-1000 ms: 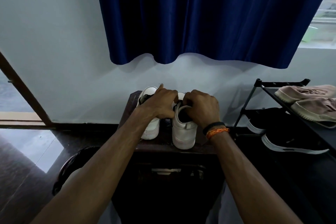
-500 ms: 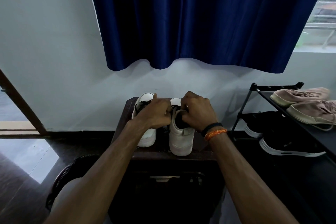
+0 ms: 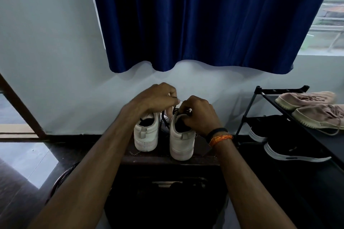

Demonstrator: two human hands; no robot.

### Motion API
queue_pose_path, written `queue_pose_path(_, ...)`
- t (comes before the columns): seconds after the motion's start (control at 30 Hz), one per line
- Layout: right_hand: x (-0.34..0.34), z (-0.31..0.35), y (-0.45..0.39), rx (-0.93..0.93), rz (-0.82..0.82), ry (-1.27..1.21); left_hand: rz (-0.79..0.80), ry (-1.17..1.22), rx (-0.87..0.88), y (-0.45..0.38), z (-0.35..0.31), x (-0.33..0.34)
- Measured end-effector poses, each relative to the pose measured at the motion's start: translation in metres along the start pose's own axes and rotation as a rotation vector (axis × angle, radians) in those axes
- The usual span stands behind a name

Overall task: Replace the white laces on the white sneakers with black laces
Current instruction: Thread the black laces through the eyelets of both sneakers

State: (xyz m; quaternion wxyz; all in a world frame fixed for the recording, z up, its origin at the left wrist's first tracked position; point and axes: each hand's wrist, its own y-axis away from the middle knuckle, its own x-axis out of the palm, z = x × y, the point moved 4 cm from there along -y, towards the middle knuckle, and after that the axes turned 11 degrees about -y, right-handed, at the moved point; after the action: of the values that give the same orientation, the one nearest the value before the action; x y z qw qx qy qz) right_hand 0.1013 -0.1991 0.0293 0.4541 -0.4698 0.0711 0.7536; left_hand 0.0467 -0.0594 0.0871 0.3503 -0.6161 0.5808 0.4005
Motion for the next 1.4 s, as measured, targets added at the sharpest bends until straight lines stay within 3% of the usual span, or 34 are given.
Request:
queue_pose_path(0.13,0.004,-0.004,0.002,-0.005,-0.034,-0.061,-0.084,0.054,0.038,0.004,-0.012,-0.025)
queue_pose_path(0.23,0.002,-0.001,0.005,0.004,-0.096,-0.15,-0.15,0.289,0.037,0.004,-0.02,-0.036)
queue_pose_path(0.33,-0.01,0.015,0.009,0.093,-0.23,-0.494,-0.147,0.504,0.007,0.001,-0.026,-0.035)
queue_pose_path(0.43,-0.012,0.034,0.009,0.205,-0.121,-0.982,-0.127,0.658,-0.049,-0.001,-0.032,-0.027)
queue_pose_path(0.63,-0.006,0.025,0.015,0.285,-0.008,-1.077,-0.107,1.027,-0.111,-0.003,-0.026,-0.01)
queue_pose_path(0.7,-0.007,0.014,0.016,0.311,-0.018,-1.023,-0.138,0.997,-0.13,-0.003,-0.018,-0.007)
queue_pose_path(0.8,-0.012,-0.003,0.016,0.281,-0.118,-0.904,-0.213,0.588,-0.159,-0.004,-0.001,-0.004)
queue_pose_path(0.9,-0.018,-0.008,0.018,0.255,-0.156,-0.827,-0.049,0.174,-0.161,0.002,0.005,0.009)
queue_pose_path(0.97,-0.022,-0.004,0.019,0.208,-0.08,-0.635,0.078,-0.006,-0.182,0.009,0.005,0.02)
queue_pose_path(1.07,-0.017,0.009,0.018,0.1,0.145,-0.173,0.145,0.007,-0.207,0.017,0.005,0.032)
queue_pose_path(1.13,-0.009,0.011,0.015,0.054,0.234,-0.013,0.137,0.036,-0.216,0.019,0.005,0.037)
queue_pose_path(1.3,0.002,0.008,0.004,0.077,0.194,0.205,0.125,0.148,-0.213,0.023,0.005,0.043)
queue_pose_path(1.4,-0.002,0.016,0.003,0.105,0.162,0.228,0.039,0.049,-0.159,0.022,0.006,0.04)
